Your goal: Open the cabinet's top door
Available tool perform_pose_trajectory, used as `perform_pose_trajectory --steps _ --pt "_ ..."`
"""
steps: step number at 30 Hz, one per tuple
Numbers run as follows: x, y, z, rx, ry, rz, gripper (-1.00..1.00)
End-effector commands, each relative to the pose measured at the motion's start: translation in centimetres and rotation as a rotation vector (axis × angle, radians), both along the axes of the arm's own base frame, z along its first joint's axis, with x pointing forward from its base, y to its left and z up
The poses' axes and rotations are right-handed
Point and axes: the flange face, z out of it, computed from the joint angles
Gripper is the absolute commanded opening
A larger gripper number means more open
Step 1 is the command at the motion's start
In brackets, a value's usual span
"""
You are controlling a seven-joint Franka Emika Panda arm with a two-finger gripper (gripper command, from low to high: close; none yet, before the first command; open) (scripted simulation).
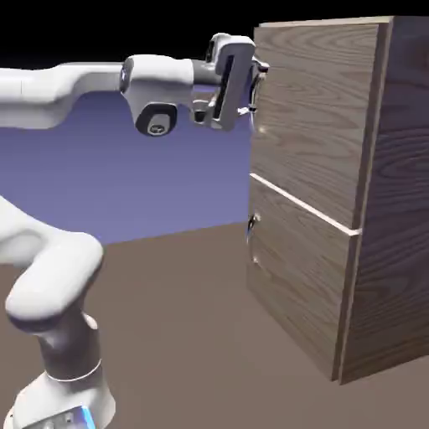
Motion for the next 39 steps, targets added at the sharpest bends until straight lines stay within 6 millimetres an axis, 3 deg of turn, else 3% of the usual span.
perform_pose_trajectory --steps 1,9,17,18,24,25,26,39 --pt "-0.1 0.7 -0.1 0.062 -0.015 -0.005 0.0" --pt "0.2 6.4 -2.3 0.556 -0.101 -0.022 0.0" --pt "1.6 11.8 -7.5 1.045 -0.126 -0.038 0.0" --pt "1.6 11.8 -7.5 1.045 -0.126 -0.039 0.0" --pt "6.6 11.5 -7.5 1.045 -0.126 -0.039 0.0" --pt "6.6 11.5 -7.5 1.045 -0.126 -0.039 -1.0" --pt "6.6 11.5 -7.5 1.045 -0.126 -0.039 -1.0" --pt "-3.4 6.6 -7.5 1.054 0.018 0.209 -1.0"
